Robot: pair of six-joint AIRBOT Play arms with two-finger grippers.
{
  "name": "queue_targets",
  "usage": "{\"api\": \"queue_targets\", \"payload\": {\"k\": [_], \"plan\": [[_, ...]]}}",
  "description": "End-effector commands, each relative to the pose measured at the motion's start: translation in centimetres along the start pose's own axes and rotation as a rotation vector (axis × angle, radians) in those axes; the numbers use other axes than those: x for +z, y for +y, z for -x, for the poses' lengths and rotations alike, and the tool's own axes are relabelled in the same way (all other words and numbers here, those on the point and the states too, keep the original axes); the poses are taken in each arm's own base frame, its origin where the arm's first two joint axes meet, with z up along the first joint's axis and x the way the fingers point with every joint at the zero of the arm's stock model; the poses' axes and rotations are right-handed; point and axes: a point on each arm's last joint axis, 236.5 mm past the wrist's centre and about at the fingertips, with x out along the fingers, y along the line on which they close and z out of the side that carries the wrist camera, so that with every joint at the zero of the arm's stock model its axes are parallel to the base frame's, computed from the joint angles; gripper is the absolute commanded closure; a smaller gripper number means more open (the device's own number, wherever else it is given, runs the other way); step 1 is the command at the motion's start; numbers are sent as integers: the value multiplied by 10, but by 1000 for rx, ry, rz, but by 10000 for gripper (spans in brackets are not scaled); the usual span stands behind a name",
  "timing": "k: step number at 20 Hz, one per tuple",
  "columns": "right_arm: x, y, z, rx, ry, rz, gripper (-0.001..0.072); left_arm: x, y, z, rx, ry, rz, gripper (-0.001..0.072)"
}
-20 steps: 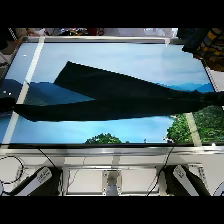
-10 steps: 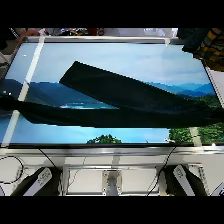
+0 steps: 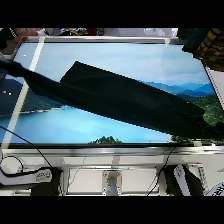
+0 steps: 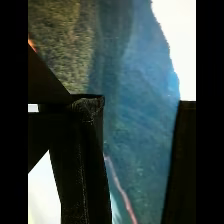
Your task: Fold the clothes and pants, and hang the long-sleeved shirts on hangers.
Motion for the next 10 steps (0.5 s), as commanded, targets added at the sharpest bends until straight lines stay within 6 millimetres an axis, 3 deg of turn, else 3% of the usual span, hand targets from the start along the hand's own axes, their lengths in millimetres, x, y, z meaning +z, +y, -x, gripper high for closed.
{"api": "queue_targets", "payload": {"k": [1, 4, 6, 8, 10], "plan": [[15, 21, -1, 90, -70, -37, 705, 66, -11, -59, -28, -73, -43, 690], [46, 45, -6, 201, -158, -121, 707, 88, 7, -128, 83, -89, -8, 691], [56, 60, -23, 270, -132, -155, 707, 92, 3, -167, 79, -113, 13, 691], [69, 76, -39, 344, -118, -205, 706, 101, 1, -191, 89, -157, 12, 691], [101, 83, -44, 397, -211, -281, 706, 136, -5, -194, 72, -313, 17, 691]]}}
